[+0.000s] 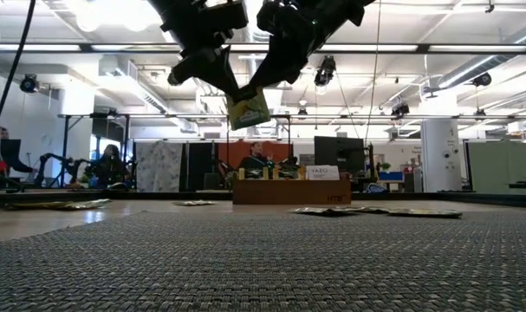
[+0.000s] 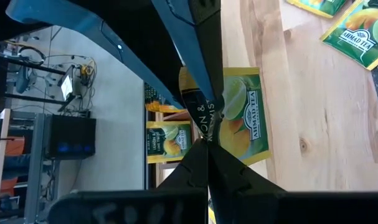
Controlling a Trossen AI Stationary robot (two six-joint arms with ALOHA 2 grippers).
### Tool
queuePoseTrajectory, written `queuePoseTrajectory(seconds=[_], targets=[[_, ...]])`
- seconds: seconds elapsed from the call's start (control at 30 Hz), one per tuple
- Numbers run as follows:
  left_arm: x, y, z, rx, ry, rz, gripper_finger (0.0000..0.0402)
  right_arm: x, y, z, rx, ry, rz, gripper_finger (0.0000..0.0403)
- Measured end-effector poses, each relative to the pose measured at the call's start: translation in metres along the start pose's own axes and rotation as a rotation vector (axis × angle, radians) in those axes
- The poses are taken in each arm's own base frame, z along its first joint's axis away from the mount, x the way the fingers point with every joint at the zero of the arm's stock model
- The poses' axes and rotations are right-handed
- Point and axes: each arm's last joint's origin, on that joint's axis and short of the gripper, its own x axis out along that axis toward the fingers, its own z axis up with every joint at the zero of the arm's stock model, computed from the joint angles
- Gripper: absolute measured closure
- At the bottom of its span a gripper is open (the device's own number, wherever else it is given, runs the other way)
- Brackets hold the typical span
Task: Pick & Place Tea
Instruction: Put the yellow tea bag into the left section of the wooden organizer
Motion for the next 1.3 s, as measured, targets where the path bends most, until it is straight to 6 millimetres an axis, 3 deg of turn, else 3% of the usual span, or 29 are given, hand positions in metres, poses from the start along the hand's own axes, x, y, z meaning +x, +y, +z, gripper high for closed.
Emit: queuePoseTrajectory(seconds=[0.47,0.97,1.3], targets=[[0.0005,0.0007,0.0017,-0.016,-0.016,0.008,0.0401,0.0006,-0.0007,-0.0023,-0.016,0.016,-0.01,0.0392],[-0.0024,0.0037,0.0026,-0.17,-0.024,0.034,0.0401,0.0009,-0.0004,-0.0051,-0.023,0.044,-0.024,0.0394],[-0.0042,0.0,-0.0009,-0.223,0.01,0.021,0.0366,0.0015,-0.0024,-0.0066,-0.019,0.053,-0.033,0.0394]])
